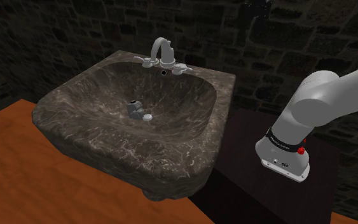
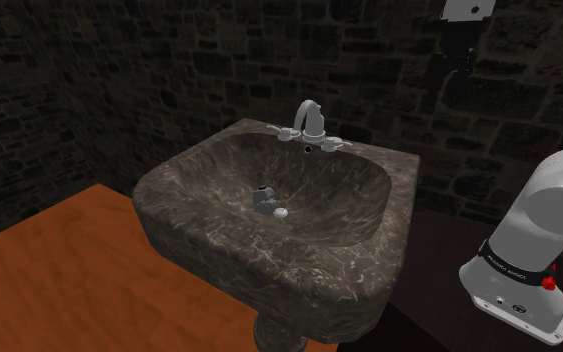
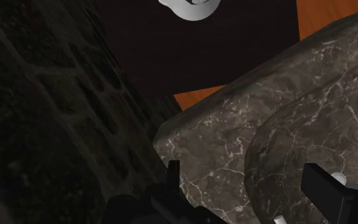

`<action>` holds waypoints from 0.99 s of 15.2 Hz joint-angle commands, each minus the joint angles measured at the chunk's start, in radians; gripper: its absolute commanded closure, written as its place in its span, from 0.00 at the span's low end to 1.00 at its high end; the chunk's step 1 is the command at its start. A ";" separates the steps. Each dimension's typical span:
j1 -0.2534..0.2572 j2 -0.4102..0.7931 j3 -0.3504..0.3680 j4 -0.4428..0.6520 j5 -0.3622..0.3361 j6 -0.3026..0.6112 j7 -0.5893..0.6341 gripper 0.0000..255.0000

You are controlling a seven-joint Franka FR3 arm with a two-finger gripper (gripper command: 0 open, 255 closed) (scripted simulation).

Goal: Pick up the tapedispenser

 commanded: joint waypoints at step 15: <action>0.103 0.423 0.091 0.068 0.125 0.287 0.050 0.00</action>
